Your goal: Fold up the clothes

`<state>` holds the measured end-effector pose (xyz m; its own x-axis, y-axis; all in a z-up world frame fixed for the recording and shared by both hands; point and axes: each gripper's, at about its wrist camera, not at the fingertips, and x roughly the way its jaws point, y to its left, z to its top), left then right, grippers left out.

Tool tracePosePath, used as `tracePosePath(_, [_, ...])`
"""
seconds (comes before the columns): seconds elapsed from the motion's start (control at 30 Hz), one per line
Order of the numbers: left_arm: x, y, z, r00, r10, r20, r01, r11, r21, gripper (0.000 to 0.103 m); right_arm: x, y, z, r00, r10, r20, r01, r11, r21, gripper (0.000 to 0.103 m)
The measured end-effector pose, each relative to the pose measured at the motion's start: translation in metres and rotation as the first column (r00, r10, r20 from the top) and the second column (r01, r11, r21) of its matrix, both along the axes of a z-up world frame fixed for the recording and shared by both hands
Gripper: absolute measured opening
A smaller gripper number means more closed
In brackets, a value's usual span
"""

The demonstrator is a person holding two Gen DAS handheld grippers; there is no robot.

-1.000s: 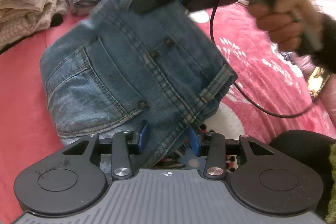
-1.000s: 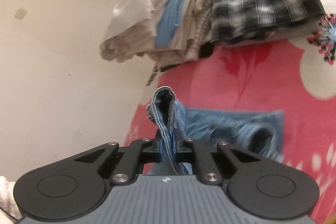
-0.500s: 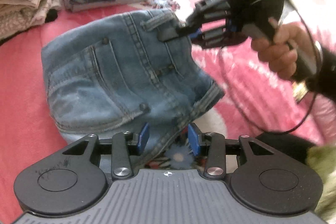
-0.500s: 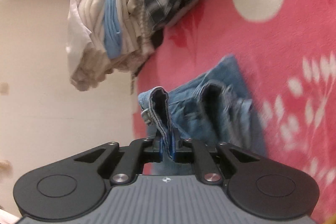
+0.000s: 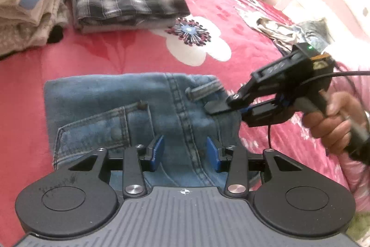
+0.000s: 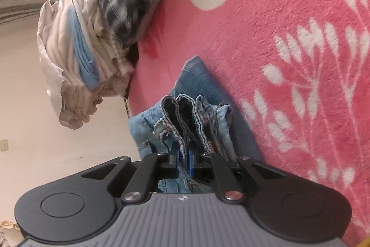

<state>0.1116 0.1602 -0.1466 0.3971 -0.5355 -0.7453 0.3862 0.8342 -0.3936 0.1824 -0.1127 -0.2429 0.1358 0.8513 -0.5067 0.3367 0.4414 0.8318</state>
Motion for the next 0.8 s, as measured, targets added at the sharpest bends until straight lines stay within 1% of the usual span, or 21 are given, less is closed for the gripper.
tracePosePath(0.1, [0.006,-0.005,0.004,1.000,-0.006,0.014,0.006,1.000,0.001,0.040,-0.004,-0.001,0.001,1.000,0.001,-0.021,-0.001,1.000,0.026,0.008])
tracePosePath(0.13, [0.007,-0.006,0.004,1.000,-0.007,0.014,0.007,1.000,-0.001,0.040,-0.005,-0.003,-0.001,1.000,0.006,-0.018,-0.006,1.000,0.010,0.008])
tracePosePath(0.2, [0.011,-0.010,-0.003,1.000,-0.015,-0.005,0.015,1.000,0.027,0.040,-0.007,-0.006,-0.005,1.000,0.022,0.004,-0.022,0.999,-0.040,0.008])
tracePosePath(0.27, [0.012,-0.018,-0.016,0.999,-0.027,-0.035,0.029,0.997,0.068,0.039,-0.007,-0.004,-0.004,0.996,0.057,0.070,-0.049,0.994,-0.102,0.008])
tracePosePath(0.3, [0.011,-0.021,-0.022,0.998,-0.030,-0.047,0.034,0.996,0.085,0.039,-0.007,-0.001,-0.001,0.990,0.080,0.113,-0.065,0.989,-0.135,0.006])
tracePosePath(0.37, [0.006,-0.029,-0.027,0.999,-0.048,-0.017,0.050,0.990,0.134,0.039,-0.012,0.010,0.016,0.963,0.163,0.215,-0.108,0.964,-0.245,0.005])
tracePosePath(0.4, [0.003,-0.033,-0.029,0.998,-0.058,0.001,0.057,0.985,0.161,0.039,-0.015,0.016,0.025,0.942,0.209,0.262,-0.125,0.945,-0.302,0.007])
tracePosePath(0.47, [-0.002,-0.040,-0.032,0.997,-0.069,0.033,0.061,0.978,0.202,0.039,-0.021,0.028,0.044,0.888,0.305,0.344,-0.146,0.897,-0.417,0.015])
tracePosePath(0.5, [-0.005,-0.042,-0.032,0.997,-0.067,0.047,0.055,0.975,0.213,0.039,-0.026,0.033,0.055,0.854,0.360,0.376,-0.149,0.861,-0.486,0.020])
tracePosePath(0.53, [-0.007,-0.045,-0.032,0.995,-0.072,0.064,0.056,0.972,0.230,0.039,-0.031,0.038,0.068,0.814,0.415,0.406,-0.144,0.822,-0.551,0.020])
tracePosePath(0.57, [-0.011,-0.048,-0.033,0.993,-0.080,0.085,0.056,0.966,0.252,0.039,-0.035,0.040,0.079,0.776,0.455,0.437,-0.130,0.794,-0.594,0.020])
tracePosePath(0.6, [-0.015,-0.050,-0.034,0.991,-0.087,0.104,0.056,0.961,0.271,0.039,-0.039,0.042,0.088,0.744,0.476,0.470,-0.111,0.780,-0.615,0.020])
tracePosePath(0.67, [-0.019,-0.053,-0.035,0.987,-0.089,0.131,0.047,0.956,0.291,0.039,-0.041,0.045,0.100,0.692,0.480,0.540,-0.085,0.796,-0.599,0.020])
tracePosePath(0.7, [-0.020,-0.054,-0.036,0.986,-0.085,0.141,0.040,0.954,0.297,0.039,-0.041,0.049,0.104,0.667,0.485,0.566,-0.077,0.800,-0.595,0.020])
tracePosePath(0.73, [-0.022,-0.055,-0.036,0.985,-0.083,0.150,0.035,0.952,0.304,0.039,-0.041,0.055,0.107,0.636,0.500,0.588,-0.071,0.796,-0.601,0.020])
tracePosePath(0.8, [-0.025,-0.058,-0.036,0.982,-0.089,0.169,0.030,0.946,0.323,0.039,-0.041,0.066,0.099,0.601,0.536,0.592,-0.074,0.776,-0.627,0.020])
